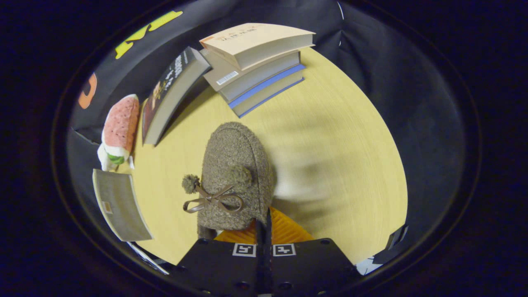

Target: Open the storage box then place both shoes into the box .Put the left shoe in first, then the right shoe, with the right side of both shoes facing outward in a uniform manner.

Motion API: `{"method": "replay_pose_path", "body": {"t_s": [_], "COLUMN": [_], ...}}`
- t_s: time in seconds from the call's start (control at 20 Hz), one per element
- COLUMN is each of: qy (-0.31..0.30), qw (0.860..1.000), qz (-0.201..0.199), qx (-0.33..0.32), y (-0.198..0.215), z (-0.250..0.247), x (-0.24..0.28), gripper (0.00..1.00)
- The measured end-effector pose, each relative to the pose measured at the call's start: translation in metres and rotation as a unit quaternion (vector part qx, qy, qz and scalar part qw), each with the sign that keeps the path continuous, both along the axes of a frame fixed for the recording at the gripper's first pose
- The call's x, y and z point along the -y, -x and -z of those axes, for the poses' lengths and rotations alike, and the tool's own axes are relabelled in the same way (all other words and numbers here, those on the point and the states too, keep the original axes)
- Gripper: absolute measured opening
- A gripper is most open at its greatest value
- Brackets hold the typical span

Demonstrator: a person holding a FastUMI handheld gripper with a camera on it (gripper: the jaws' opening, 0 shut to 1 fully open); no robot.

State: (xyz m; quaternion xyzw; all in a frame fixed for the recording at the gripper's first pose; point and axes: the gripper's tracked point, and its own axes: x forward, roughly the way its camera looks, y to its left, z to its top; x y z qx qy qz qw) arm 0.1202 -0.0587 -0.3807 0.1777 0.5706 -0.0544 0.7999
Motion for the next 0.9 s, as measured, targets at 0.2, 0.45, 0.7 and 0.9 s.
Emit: {"method": "replay_pose_path", "body": {"t_s": [0.2, 0.45, 0.7, 0.9], "qy": [0.007, 0.02, 0.018, 0.006], "qw": [0.999, 0.997, 0.993, 0.99], "qz": [-0.007, -0.038, -0.077, -0.108], "qx": [0.034, 0.07, 0.087, 0.09], "y": [-0.001, -0.003, -0.001, 0.002], "z": [-0.052, -0.11, -0.148, -0.166], "x": [-0.032, -0.105, -0.203, -0.284], "gripper": [0.0, 0.0, 0.0, 0.0]}}
